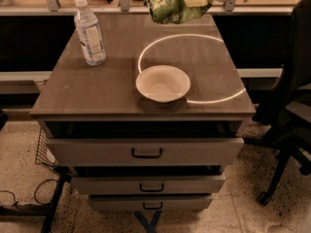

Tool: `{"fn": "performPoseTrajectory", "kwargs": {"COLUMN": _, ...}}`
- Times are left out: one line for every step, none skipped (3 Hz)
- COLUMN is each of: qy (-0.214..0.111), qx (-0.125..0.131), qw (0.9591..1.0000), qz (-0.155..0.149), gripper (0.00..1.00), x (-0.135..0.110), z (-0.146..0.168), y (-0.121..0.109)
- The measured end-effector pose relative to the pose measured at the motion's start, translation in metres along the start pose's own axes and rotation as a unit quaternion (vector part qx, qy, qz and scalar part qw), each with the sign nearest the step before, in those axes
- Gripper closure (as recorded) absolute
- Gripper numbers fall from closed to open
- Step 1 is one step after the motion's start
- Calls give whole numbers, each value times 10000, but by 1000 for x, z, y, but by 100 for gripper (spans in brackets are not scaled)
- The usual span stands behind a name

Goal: Place green jalapeno chip bag into paper bowl

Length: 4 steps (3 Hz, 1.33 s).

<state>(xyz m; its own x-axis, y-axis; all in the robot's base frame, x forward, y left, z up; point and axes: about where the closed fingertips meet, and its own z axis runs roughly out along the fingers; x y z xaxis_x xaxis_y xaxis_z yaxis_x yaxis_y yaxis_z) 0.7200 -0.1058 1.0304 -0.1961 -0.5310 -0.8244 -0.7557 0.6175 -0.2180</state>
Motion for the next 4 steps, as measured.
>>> {"fn": "performPoseTrajectory", "kwargs": {"qy": -18, "qx": 237, "qw": 9997, "qz": -42, "gripper": 100, "x": 7, "z": -45, "y": 21}}
{"fn": "performPoseTrajectory", "kwargs": {"qy": 74, "qx": 457, "qw": 9989, "qz": -101, "gripper": 100, "x": 25, "z": -79, "y": 48}}
{"fn": "performPoseTrajectory", "kwargs": {"qy": 286, "qx": 502, "qw": 9982, "qz": -136, "gripper": 100, "x": 53, "z": -92, "y": 74}}
{"fn": "performPoseTrajectory", "kwargs": {"qy": 493, "qx": 352, "qw": 9980, "qz": -177, "gripper": 100, "x": 86, "z": -95, "y": 105}}
